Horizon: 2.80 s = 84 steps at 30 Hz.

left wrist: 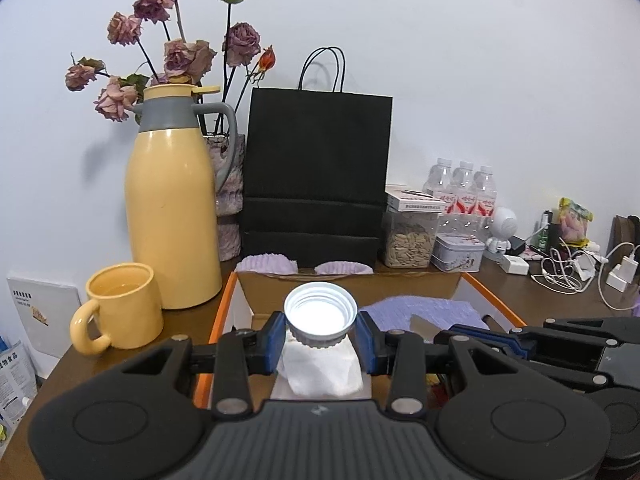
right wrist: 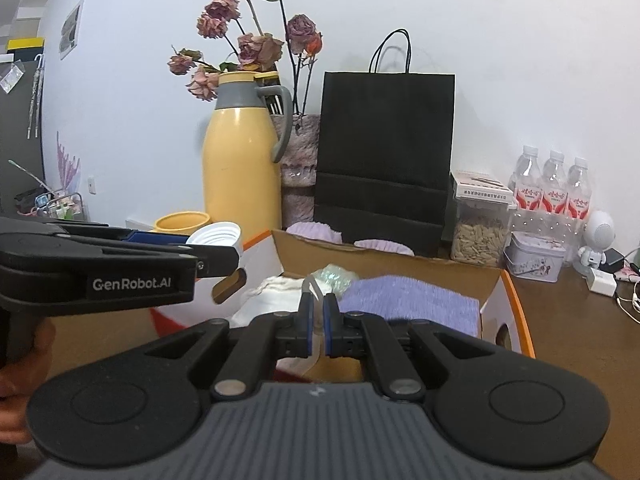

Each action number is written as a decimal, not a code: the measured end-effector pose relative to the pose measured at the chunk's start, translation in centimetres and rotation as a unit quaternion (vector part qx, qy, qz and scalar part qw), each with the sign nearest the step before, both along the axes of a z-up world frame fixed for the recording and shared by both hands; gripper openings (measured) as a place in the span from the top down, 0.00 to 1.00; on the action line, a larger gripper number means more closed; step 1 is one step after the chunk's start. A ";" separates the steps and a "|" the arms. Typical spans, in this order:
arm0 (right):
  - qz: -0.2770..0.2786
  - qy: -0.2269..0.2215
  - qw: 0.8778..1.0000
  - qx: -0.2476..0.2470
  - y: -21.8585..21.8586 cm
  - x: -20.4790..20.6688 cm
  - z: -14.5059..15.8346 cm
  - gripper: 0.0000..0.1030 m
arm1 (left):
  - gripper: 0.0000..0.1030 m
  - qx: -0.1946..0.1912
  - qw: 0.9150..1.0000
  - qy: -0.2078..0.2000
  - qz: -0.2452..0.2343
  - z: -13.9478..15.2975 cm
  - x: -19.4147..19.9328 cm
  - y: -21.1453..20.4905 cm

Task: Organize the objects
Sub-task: 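Carry the cap and plastic piece into the box and open both tools, then withdraw both tools from the box toward the table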

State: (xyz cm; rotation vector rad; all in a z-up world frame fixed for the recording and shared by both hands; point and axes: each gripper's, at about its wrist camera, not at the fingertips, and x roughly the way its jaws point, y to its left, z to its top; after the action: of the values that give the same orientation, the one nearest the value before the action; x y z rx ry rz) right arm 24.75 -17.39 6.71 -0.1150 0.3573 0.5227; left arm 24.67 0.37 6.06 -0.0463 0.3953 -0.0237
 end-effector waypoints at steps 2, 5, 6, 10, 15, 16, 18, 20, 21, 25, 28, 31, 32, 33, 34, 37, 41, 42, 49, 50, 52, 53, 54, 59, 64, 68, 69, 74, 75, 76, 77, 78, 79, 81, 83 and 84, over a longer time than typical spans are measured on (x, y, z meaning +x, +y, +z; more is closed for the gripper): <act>-0.002 0.000 1.000 -0.001 0.3 1.0 -0.1 0.95 | 0.65 -0.001 1.000 0.002 0.002 -0.2 1.1 0.1; -0.006 -0.002 1.000 -0.004 0.8 2.4 -0.4 0.95 | 0.65 -0.003 1.000 0.007 0.004 -0.6 2.8 0.4; -0.006 -0.002 1.000 -0.004 0.9 2.9 -0.5 0.95 | 0.65 -0.003 1.000 0.008 0.005 -0.7 3.3 0.4; -0.005 0.001 1.000 -0.011 1.2 4.6 -0.9 0.94 | 0.64 -0.003 1.000 0.008 0.002 -1.2 5.1 0.5; -0.015 0.014 0.999 -0.028 1.0 6.4 -1.6 0.77 | 0.23 0.004 1.000 0.010 0.017 -1.5 7.0 0.8; -0.018 0.015 0.999 -0.030 0.9 6.5 -1.8 0.60 | 0.08 0.004 1.000 0.007 0.024 -1.6 7.2 1.0; -0.025 0.012 0.999 -0.035 0.6 6.6 -1.8 0.38 | 0.04 0.000 1.000 0.006 0.026 -1.6 7.3 1.3; -0.026 0.009 0.999 -0.032 0.3 6.6 -1.8 0.16 | 0.00 -0.006 1.000 0.009 0.030 -1.6 7.3 1.7; -0.026 0.008 0.999 -0.028 0.1 6.5 -1.7 0.03 | 0.00 -0.008 0.999 0.009 0.032 -1.6 7.2 1.8; -0.029 0.002 0.999 -0.023 -0.3 6.0 -1.4 0.00 | 0.00 -0.015 0.999 0.013 0.038 -1.4 7.0 2.1; -0.026 0.001 1.000 -0.016 -0.7 5.7 -1.0 0.00 | 0.00 -0.013 0.999 0.013 0.037 -1.2 6.4 2.1; -0.024 -0.002 1.000 -0.012 -1.0 5.2 -0.7 0.00 | 0.00 -0.006 0.999 0.010 0.038 -0.9 5.8 1.9; -0.025 -0.003 1.000 -0.012 -1.1 5.0 -0.6 0.00 | 0.00 -0.004 0.999 0.009 0.040 -0.9 5.5 1.9; -0.025 -0.004 1.000 -0.013 -1.3 4.8 -0.5 0.00 | 0.00 -0.001 0.999 0.007 0.040 -0.8 5.3 1.8; -0.026 -0.005 1.000 -0.014 -1.4 4.6 -0.5 0.00 | 0.00 -0.001 0.999 0.006 0.040 -0.7 5.0 1.8; -0.027 -0.006 1.000 -0.015 -1.9 3.8 -0.5 0.00 | 0.00 -0.001 0.999 0.007 0.042 -0.5 4.2 1.8; -0.031 -0.004 0.999 -0.016 -2.6 2.8 -0.4 0.00 | 0.00 -0.001 0.999 0.011 0.045 -0.4 2.9 2.1; -0.032 -0.004 0.999 -0.016 -2.8 2.5 -0.4 0.00 | 0.00 0.001 0.999 0.013 0.047 -0.4 2.6 2.2; -0.041 0.003 0.999 -0.020 -4.5 0.3 -0.8 0.00 | 0.00 -0.001 0.998 0.025 0.055 -0.7 0.3 3.1; -0.043 0.004 0.999 -0.022 -4.7 0.0 -0.8 0.00 | 0.00 0.001 0.998 0.029 0.058 -0.8 0.0 3.2; -0.045 0.007 0.999 -0.024 -5.0 -0.7 -1.0 0.00 | 0.00 0.003 0.997 0.034 0.063 -1.0 -0.6 3.5; -0.045 0.009 0.999 -0.026 -5.2 -1.0 -1.2 0.00 | 0.00 0.004 0.997 0.035 0.064 -1.1 -1.0 3.6; -0.046 0.010 0.999 -0.028 -5.3 -1.3 -1.3 0.00 | 0.00 0.005 0.997 0.037 0.065 -1.2 -1.3 3.7; -0.047 0.020 0.998 -0.032 -5.9 -2.8 -1.8 0.00 | 0.00 0.009 0.996 0.046 0.071 -1.7 -3.0 4.3; -0.046 0.031 0.998 -0.035 -6.2 -4.1 -2.5 0.00 | 0.00 0.012 0.995 0.059 0.079 -2.4 -4.3 4.9; -0.044 0.042 0.997 -0.040 -6.3 -4.9 -3.1 0.00 | 0.00 0.014 0.994 0.073 0.082 -3.3 -5.2 5.3; -0.045 0.044 0.997 -0.042 -6.3 -5.1 -3.3 0.00 | 0.00 0.015 0.993 0.077 0.083 -3.5 -5.4 5.4; -0.043 0.057 0.996 -0.051 -6.2 -5.9 -4.3 0.00 | 0.00 0.015 0.991 0.098 0.084 -4.9 -6.2 6.0; -0.043 0.059 0.996 -0.053 -6.2 -6.0 -4.6 0.00 | 0.00 0.016 0.991 0.104 0.084 -5.2 -6.3 6.1; -0.042 0.062 0.996 -0.055 -6.2 -6.1 -4.8 0.00 | 0.00 0.017 0.990 0.110 0.084 -5.6 -6.5 6.2; -0.041 0.066 0.995 -0.056 -6.1 -6.2 -5.0 0.00 | 0.00 0.019 0.990 0.114 0.084 -5.9 -6.6 6.3; -0.041 0.068 0.995 -0.058 -6.1 -6.3 -5.2 0.00 | 0.00 0.020 0.989 0.119 0.083 -6.2 -6.7 6.3; -0.041 0.070 0.995 -0.060 -6.0 -6.4 -5.4 0.00 | 0.00 0.020 0.989 0.124 0.082 -6.6 -6.8 6.4; -0.043 0.075 0.994 -0.063 -5.9 -6.4 -5.8 0.00 | 0.00 0.021 0.988 0.134 0.080 -7.3 -6.9 6.5; -0.044 0.083 0.994 -0.064 -5.8 -6.2 -6.2 0.00 | 0.00 0.022 0.986 0.145 0.079 -8.0 -6.9 6.6; -0.043 0.086 0.993 -0.064 -5.8 -6.1 -6.4 0.00 | 0.00 0.022 0.985 0.150 0.079 -8.3 -6.8 6.5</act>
State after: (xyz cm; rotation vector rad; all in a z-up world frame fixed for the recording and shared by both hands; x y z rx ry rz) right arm 18.60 -23.14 0.32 -0.1778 0.5621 0.4253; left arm 17.86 6.85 -2.25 -0.0369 0.6918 0.1494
